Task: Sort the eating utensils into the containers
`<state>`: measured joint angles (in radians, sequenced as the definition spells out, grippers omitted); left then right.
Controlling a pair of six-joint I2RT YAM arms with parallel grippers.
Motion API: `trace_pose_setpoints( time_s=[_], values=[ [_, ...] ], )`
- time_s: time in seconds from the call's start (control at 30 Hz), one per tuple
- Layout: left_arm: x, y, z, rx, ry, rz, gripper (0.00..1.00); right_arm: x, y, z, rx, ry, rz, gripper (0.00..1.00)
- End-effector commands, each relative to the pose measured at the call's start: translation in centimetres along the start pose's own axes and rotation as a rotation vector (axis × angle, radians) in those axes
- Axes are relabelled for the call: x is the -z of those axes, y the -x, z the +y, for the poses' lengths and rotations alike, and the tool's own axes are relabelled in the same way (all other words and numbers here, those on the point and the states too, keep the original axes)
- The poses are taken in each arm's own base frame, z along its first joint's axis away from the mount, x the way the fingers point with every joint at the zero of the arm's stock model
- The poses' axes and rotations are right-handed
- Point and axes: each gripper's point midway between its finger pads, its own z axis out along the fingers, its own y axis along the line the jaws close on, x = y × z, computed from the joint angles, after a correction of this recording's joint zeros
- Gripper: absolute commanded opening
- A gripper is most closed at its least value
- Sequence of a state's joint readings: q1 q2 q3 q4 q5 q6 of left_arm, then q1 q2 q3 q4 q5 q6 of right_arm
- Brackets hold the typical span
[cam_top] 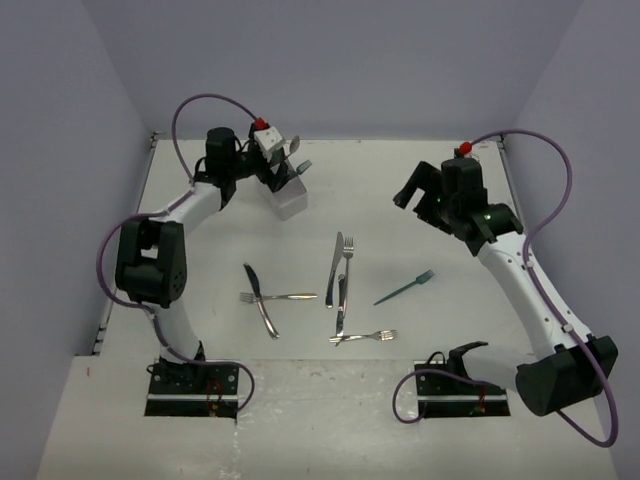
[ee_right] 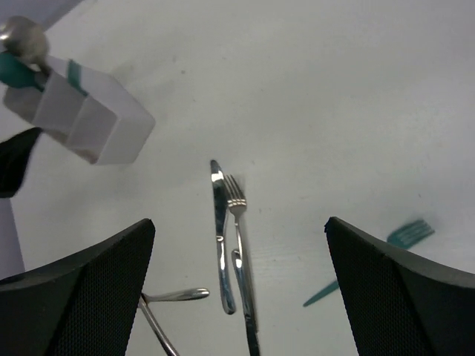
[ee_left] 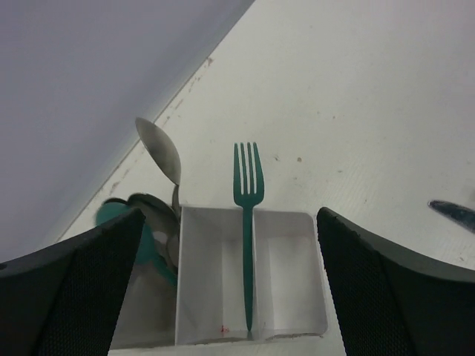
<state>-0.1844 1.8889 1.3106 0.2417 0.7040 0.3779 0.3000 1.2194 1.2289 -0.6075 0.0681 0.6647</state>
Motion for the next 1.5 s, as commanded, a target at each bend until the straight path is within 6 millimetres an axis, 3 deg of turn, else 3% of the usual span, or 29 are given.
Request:
trace_pose_setpoints(
  time_s=[0.0,0.07,0.1,0.27,0.3,0.43,0.47,0.5,0.57,0.7,1.03,1.1,1.13,1.17,1.3,1.33,1.4,1.47],
  values=[
    [3.3,7.2,-0.2,-0.08,0.016,-0.107,1.0,0.6,-6.4,-7.3,-0.23,-0.351,0.142,0.99],
    [4.2,8.3,-0.2,-0.043,0.044,-0.118,1.0,0.6,-9.6,-9.5,-0.28,-0.452,0.213,0.99],
    [4.9,9.8,-0.2,-0.048,0.059,-0.138,1.0,0.3,-12.0,-11.0,-0.297,-0.508,0.258,0.99],
    [7.4,13.0,0.4,0.081,0.175,-0.173,1.0,-2.2,-16.1,-11.4,-0.333,-0.538,0.336,0.99],
    [7.6,12.9,0.3,0.127,0.189,-0.174,1.0,-2.7,-17.0,-11.8,-0.329,-0.568,0.361,0.99],
    [8.7,12.7,0.0,0.218,0.241,-0.177,1.0,-4.7,-18.6,-12.6,-0.332,-0.601,0.385,0.96],
    [9.3,13.2,-0.4,0.241,0.244,-0.191,1.0,-5.1,-18.8,-12.7,-0.336,-0.605,0.387,0.92],
    [9.4,12.5,-0.8,0.262,0.243,-0.186,1.0,-5.3,-19.0,-12.9,-0.344,-0.617,0.389,0.88],
    [10.1,12.5,-1.4,0.262,0.25,-0.197,1.0,-5.6,-19.7,-13.4,-0.347,-0.652,0.4,0.74],
    [11.4,13.1,-1.6,0.253,0.289,-0.212,1.0,-5.4,-20.8,-14.8,-0.338,-0.722,0.402,0.67],
    [13.7,13.5,-2.2,0.227,0.349,-0.23,1.0,-5.6,-20.6,-14.8,-0.304,-0.759,0.36,0.27],
    [14.1,13.3,-2.0,0.221,0.376,-0.218,1.0,-5.5,-20.6,-14.7,-0.295,-0.752,0.359,0.16],
    [14.4,13.5,-2.0,0.217,0.385,-0.222,1.0,-5.6,-20.6,-14.8,-0.296,-0.747,0.353,0.05],
    [14.5,13.1,-2.0,0.215,0.392,-0.216,1.0,-5.7,-20.4,-14.6,-0.295,-0.725,0.342,0.02],
    [14.6,12.9,-2.2,0.219,0.391,-0.21,1.0,-5.9,-19.8,-14.2,-0.262,-0.688,0.326,0.0],
    [14.4,12.8,-2.3,0.223,0.382,-0.206,1.0,-6.2,-18.7,-13.6,-0.249,-0.661,0.289,0.0],
    [13.9,13.1,-3.1,0.23,0.324,-0.217,1.0,-6.5,-17.2,-12.0,-0.126,-0.575,0.242,0.0],
    [13.0,13.4,-3.8,0.261,0.256,-0.227,1.0,-6.7,-14.2,-8.3,0.037,-0.42,0.135,0.0]
  ],
)
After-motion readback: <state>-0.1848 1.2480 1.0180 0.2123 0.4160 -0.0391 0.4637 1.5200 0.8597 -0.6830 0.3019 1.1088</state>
